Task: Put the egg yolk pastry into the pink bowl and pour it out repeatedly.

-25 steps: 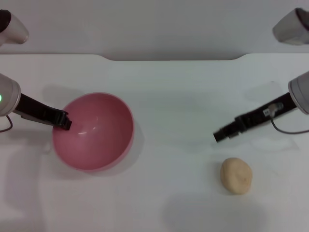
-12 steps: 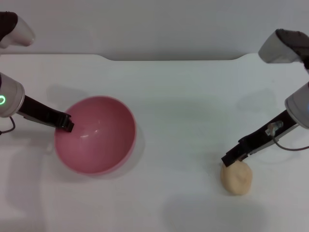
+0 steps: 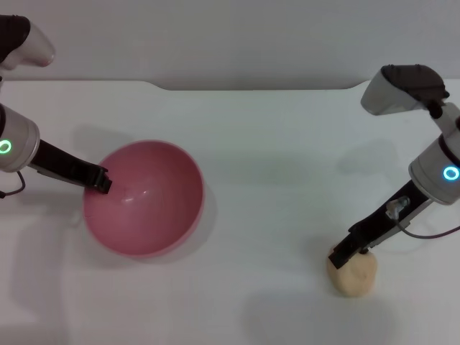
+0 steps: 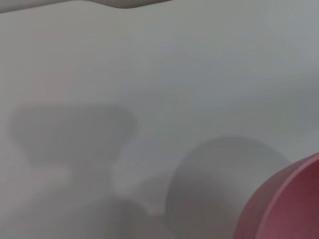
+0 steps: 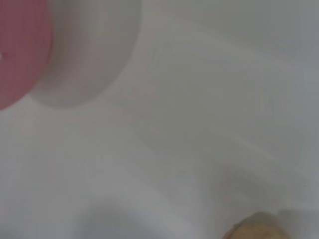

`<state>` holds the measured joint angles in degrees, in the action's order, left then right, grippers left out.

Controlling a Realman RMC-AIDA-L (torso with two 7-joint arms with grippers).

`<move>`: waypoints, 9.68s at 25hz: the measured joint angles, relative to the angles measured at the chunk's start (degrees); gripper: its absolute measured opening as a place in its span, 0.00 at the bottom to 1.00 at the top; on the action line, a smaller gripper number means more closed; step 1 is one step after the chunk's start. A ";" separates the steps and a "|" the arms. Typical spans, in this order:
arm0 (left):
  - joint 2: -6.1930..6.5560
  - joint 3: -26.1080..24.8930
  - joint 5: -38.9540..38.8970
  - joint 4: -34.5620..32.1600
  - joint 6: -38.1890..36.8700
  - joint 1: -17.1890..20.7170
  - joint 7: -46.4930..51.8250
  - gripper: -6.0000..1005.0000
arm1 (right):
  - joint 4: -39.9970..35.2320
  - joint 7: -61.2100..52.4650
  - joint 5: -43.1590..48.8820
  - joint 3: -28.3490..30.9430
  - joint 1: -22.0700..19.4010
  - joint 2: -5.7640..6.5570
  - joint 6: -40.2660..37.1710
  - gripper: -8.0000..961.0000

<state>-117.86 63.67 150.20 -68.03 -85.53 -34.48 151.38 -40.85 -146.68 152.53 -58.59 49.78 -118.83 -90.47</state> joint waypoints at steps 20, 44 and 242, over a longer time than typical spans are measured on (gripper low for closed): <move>0.13 1.82 0.37 0.70 -0.05 -0.29 -0.06 0.00 | 0.18 2.92 -0.70 1.06 -1.71 0.14 1.78 0.32; -0.71 12.56 1.66 3.32 -2.32 -9.32 1.16 0.00 | -13.68 24.80 -33.26 -11.58 0.39 0.01 4.71 0.13; -0.24 55.81 12.01 -19.62 90.95 31.52 -22.38 0.00 | -18.81 12.24 -24.17 10.82 -22.76 0.36 5.18 0.52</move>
<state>-118.10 119.48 162.21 -87.65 5.42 -2.96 129.00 -59.66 -134.43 128.36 -47.78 27.03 -118.47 -85.29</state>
